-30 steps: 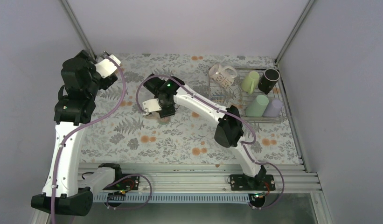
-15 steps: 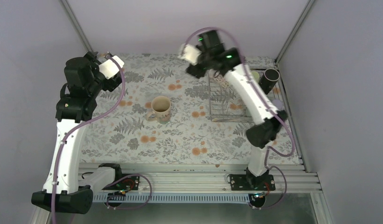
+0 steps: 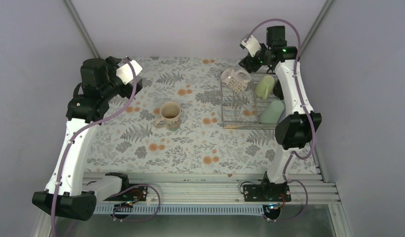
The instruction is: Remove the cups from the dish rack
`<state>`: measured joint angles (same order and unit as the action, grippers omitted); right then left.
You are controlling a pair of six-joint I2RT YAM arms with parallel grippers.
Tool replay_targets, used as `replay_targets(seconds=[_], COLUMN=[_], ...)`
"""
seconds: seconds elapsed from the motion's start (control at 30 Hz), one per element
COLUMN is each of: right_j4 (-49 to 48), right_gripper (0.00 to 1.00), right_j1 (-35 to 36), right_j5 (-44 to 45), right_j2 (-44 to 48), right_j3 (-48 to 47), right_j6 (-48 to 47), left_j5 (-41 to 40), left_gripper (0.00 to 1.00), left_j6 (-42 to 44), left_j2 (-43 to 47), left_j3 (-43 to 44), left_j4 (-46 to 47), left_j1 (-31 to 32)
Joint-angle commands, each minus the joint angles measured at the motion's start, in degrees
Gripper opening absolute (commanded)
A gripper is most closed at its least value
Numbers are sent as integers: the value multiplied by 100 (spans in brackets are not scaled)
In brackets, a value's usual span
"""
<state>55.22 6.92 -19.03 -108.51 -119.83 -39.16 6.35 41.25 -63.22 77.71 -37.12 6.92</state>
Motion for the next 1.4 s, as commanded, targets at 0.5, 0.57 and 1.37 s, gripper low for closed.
replay_targets(seconds=[0.5, 0.57, 1.37], right_j4=[391, 560, 788], right_gripper=[57, 54, 55], right_j1=[-830, -881, -1017], right_j5=[-859, -1009, -1064], right_j2=[-1119, -1180, -2074], right_j3=[-250, -260, -818], right_j6=[-570, -820, -1989], left_j5=[-204, -195, -617], left_gripper=[100, 100, 100], left_j6=[-480, -514, -560], left_j2=[-1147, -1323, -1915], left_j3=[803, 921, 737], left_j4=[63, 65, 401], left_j1=[1575, 1675, 2183])
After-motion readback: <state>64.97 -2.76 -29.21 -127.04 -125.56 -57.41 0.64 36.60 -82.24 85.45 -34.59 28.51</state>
